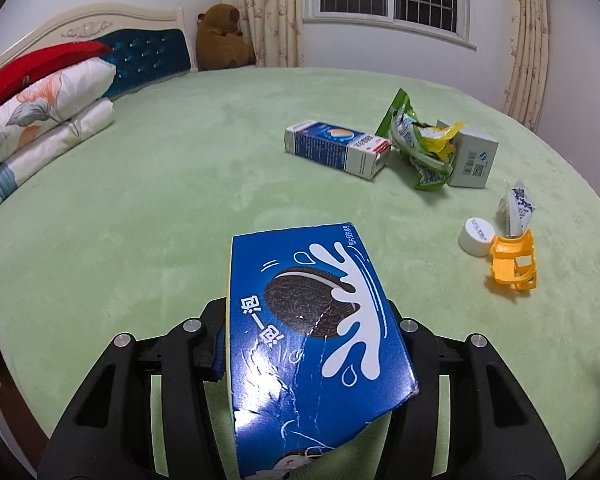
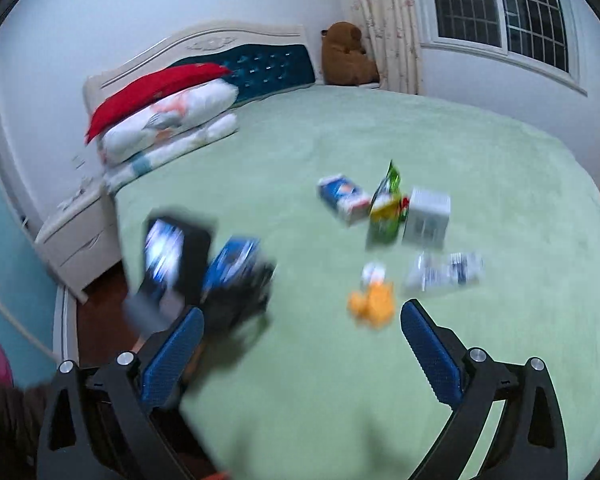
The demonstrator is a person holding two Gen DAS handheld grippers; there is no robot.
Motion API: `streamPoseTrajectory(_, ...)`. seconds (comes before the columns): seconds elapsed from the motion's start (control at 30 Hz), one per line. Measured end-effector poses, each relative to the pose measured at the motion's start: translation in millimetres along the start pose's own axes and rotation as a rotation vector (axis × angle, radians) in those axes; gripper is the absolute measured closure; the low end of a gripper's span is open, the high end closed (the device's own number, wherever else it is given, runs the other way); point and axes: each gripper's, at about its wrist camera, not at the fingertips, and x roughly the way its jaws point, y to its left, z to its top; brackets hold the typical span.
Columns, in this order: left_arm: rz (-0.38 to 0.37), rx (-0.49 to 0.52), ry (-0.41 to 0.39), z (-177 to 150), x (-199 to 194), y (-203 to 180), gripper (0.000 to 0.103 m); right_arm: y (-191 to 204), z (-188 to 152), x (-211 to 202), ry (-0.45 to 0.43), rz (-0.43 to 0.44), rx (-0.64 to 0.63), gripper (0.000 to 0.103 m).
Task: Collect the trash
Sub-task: 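Grasp the blue Oreo box with the left tool and lift it, then grasp the green snack bag on the bed with the right tool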
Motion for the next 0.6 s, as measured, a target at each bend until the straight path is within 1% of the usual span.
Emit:
streamPoseTrajectory(0.03,0.001,-0.003,0.002,0,1,0,0.053,-6,13,12,0.009,0.010,0.018,0.006)
streamPoseTrajectory(0.13,-0.004,-0.010,0.008,1,2,1,0.053,-28,56,59,0.045,0.043,0.125,0.006)
streamPoseTrajectory(0.17,-0.006,-0.015,0.010,1,3,2,0.053,-41,73,81,0.065,0.036,0.180,0.007)
streamPoseTrajectory(0.2,-0.014,-0.022,0.020,2,5,3,0.053,-48,81,93,0.077,0.023,0.204,0.010)
streamPoseTrajectory(0.23,-0.018,-0.029,0.026,2,6,4,0.053,-56,89,106,0.094,0.003,0.227,0.011)
streamPoseTrajectory(0.3,-0.027,-0.038,0.037,3,8,6,0.053,-75,111,139,0.135,-0.064,0.272,0.015)
streamPoseTrajectory(0.37,-0.031,-0.043,0.042,4,9,6,0.053,-89,128,163,0.154,-0.124,0.291,0.016)
streamPoseTrajectory(0.47,-0.038,-0.038,0.044,4,10,5,0.053,-100,141,191,0.206,-0.196,0.276,0.016)
streamPoseTrajectory(0.53,-0.051,-0.036,0.045,4,10,5,0.053,-107,150,214,0.264,-0.240,0.259,0.016)
streamPoseTrajectory(0.57,-0.054,-0.037,0.045,4,11,6,0.053,-108,153,221,0.283,-0.250,0.251,0.017)
streamPoseTrajectory(0.6,-0.058,-0.039,0.046,4,11,7,0.053,-110,155,230,0.307,-0.263,0.238,0.020)
